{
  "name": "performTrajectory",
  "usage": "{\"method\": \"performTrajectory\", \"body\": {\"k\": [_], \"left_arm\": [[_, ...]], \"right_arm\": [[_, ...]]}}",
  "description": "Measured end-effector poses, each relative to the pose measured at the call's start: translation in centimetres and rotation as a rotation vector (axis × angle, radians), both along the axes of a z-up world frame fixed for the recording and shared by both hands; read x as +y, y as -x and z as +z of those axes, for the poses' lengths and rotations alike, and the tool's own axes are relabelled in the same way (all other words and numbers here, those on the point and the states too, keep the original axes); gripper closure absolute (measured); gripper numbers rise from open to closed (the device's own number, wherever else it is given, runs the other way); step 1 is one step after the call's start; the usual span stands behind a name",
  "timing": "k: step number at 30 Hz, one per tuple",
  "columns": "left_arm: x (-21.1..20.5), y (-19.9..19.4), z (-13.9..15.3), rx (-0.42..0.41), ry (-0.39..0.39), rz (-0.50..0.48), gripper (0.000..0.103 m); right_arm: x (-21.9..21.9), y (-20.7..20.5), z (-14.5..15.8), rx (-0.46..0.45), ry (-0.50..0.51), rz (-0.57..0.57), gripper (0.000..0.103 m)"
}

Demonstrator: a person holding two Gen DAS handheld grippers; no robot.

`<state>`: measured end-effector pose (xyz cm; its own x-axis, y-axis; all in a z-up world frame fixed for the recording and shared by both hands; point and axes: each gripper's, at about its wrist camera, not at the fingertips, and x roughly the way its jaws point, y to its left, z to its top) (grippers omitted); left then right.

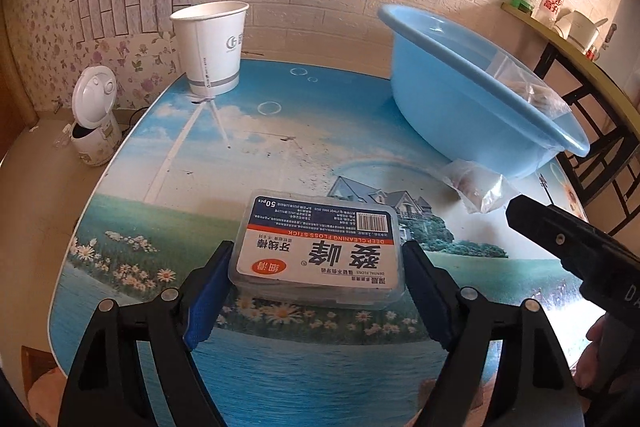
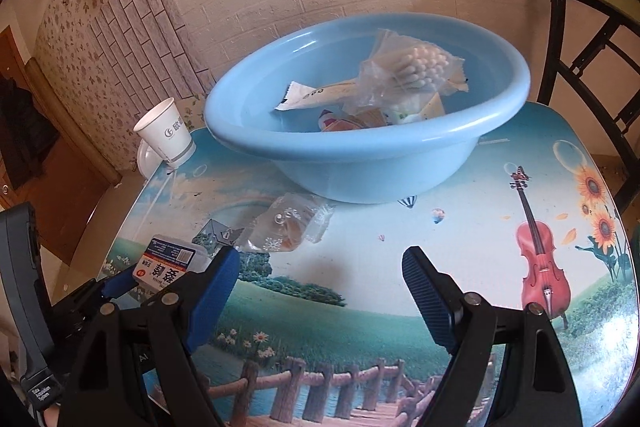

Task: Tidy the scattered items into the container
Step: 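Grasp clear bead bag with right tool while left tool holds floss box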

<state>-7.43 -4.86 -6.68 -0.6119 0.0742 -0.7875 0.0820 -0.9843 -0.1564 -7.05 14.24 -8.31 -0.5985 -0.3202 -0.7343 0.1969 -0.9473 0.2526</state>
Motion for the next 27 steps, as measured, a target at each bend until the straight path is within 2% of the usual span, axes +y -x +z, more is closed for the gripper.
{"method": "performTrajectory", "body": {"k": [10, 16, 19, 20, 22, 24, 27], "left_arm": [[-2.2, 0.2, -0.2, 0.004, -0.009, 0.016, 0.023], [-2.7, 0.4, -0.4, 0.003, -0.016, 0.017, 0.023], [-2.8, 0.5, -0.4, 0.001, -0.021, 0.019, 0.023], [-2.8, 0.5, -0.3, 0.0, -0.022, 0.02, 0.023], [-2.7, 0.5, -0.3, 0.0, -0.023, 0.021, 0.023], [-2.6, 0.5, -0.3, 0.001, -0.023, 0.021, 0.023], [-2.3, 0.3, -0.3, 0.0, -0.023, 0.018, 0.023]], "right_arm": [[-2.3, 1.8, -1.1, -0.023, -0.048, -0.004, 0.018], [-3.6, 2.4, -1.5, -0.006, -0.094, -0.008, 0.019], [-4.0, 2.7, -1.8, -0.009, -0.096, 0.0, 0.032], [-4.1, 2.9, -2.0, -0.012, -0.097, 0.006, 0.04], [-4.1, 3.0, -2.2, -0.012, -0.104, 0.01, 0.045], [-3.8, 2.9, -2.4, -0.018, -0.094, 0.017, 0.058], [-3.2, 2.5, -2.2, -0.01, -0.077, 0.023, 0.065]]}}
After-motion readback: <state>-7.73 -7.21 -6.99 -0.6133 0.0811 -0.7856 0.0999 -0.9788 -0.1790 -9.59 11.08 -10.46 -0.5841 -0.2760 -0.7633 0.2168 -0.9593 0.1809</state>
